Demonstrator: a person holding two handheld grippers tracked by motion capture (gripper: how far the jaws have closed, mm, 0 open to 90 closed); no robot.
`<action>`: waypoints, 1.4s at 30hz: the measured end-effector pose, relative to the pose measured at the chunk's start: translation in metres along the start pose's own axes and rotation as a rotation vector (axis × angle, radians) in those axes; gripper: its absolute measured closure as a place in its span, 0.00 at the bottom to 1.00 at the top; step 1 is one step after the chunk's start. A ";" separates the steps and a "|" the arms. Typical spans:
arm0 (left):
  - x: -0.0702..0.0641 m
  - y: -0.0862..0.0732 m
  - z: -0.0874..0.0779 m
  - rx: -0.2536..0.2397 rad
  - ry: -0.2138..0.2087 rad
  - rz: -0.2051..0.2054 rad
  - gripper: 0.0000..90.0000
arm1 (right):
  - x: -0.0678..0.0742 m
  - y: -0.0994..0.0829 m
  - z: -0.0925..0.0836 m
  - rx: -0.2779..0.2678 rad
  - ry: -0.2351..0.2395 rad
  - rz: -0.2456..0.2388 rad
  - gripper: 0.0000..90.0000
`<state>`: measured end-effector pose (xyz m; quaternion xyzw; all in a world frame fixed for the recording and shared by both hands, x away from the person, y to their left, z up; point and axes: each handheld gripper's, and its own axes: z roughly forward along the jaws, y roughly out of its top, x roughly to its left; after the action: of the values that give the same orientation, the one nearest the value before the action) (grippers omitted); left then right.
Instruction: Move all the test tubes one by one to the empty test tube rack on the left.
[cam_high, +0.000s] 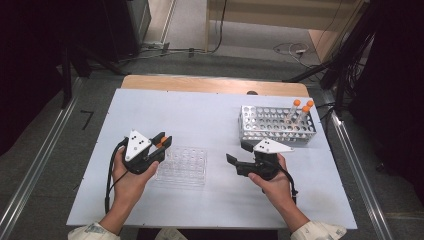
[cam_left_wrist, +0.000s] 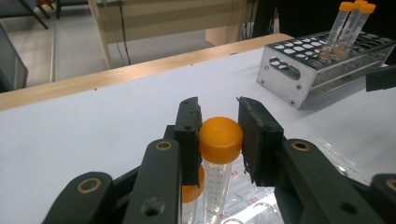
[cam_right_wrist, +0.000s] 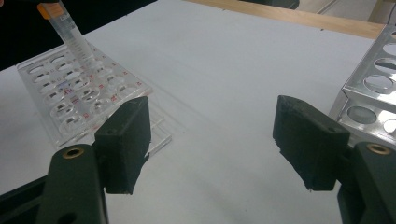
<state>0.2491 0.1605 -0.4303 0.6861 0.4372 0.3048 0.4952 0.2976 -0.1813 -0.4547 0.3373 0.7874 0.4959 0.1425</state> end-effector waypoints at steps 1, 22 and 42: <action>0.000 0.000 0.000 0.000 0.000 0.000 0.79 | 0.000 0.000 0.000 0.001 0.000 0.001 0.30; -0.007 0.010 0.002 -0.002 -0.015 -0.059 0.21 | 0.000 0.000 -0.001 0.002 -0.003 0.004 0.30; -0.013 0.016 0.003 -0.023 -0.025 -0.064 0.17 | -0.030 0.012 -0.030 -0.054 -0.127 0.042 0.21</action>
<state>0.2506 0.1455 -0.4162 0.6698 0.4494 0.2852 0.5178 0.3075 -0.2182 -0.4339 0.3806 0.7558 0.4975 0.1906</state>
